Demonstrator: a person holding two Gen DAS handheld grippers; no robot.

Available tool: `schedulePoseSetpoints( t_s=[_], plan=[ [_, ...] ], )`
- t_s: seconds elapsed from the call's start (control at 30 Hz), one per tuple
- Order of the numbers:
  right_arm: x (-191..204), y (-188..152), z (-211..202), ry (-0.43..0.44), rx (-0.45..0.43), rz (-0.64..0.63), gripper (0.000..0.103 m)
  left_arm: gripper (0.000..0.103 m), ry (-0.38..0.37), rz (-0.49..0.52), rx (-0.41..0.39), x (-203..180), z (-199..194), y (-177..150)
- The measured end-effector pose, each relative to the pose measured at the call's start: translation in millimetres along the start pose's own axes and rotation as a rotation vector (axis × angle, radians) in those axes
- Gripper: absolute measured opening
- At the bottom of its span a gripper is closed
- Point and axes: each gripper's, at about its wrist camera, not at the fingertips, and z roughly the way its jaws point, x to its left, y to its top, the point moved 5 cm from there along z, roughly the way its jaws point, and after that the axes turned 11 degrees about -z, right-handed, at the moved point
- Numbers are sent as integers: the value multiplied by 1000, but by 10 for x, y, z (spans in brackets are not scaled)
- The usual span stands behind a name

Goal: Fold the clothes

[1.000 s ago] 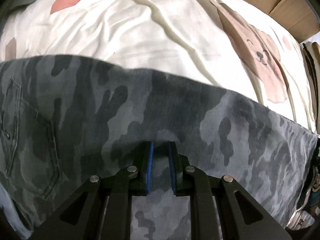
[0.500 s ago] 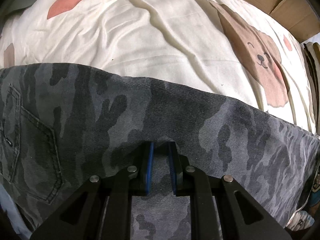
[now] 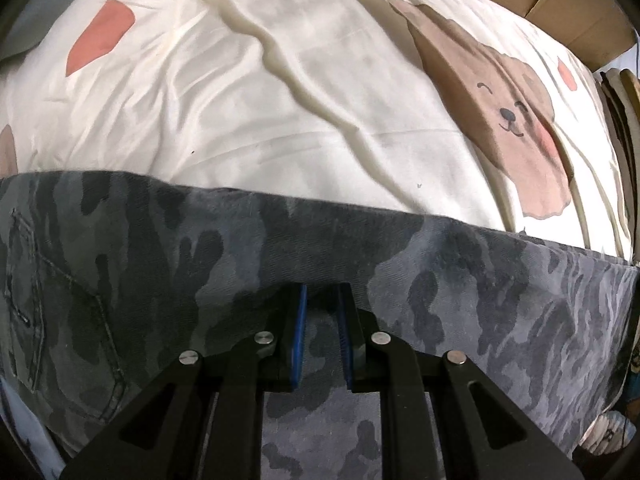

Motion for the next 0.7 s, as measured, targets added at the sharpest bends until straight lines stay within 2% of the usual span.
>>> schedulePoseSetpoints(
  t_s=[0.2,0.33,0.43,0.53,0.7],
  plan=[
    [-148,-71,31,-40,7,18,3,15,-7,-37,-23,-37,59,177],
    [-180,-159,-131,-126,-2,-17,16,15,25,-26,-22,-101,58,236],
    [-127,-264,-378,-114,-53,-65,23,15,32,-23,-37,-140,-20,218],
    [-16,-416,-601,-85,-98,-138,23,15,-3,-27,-42,-213,-174,139],
    [239,-668,-679,-27,-119,-266,23,15,-10,57,-50,-437,-562,-76]
  ],
)
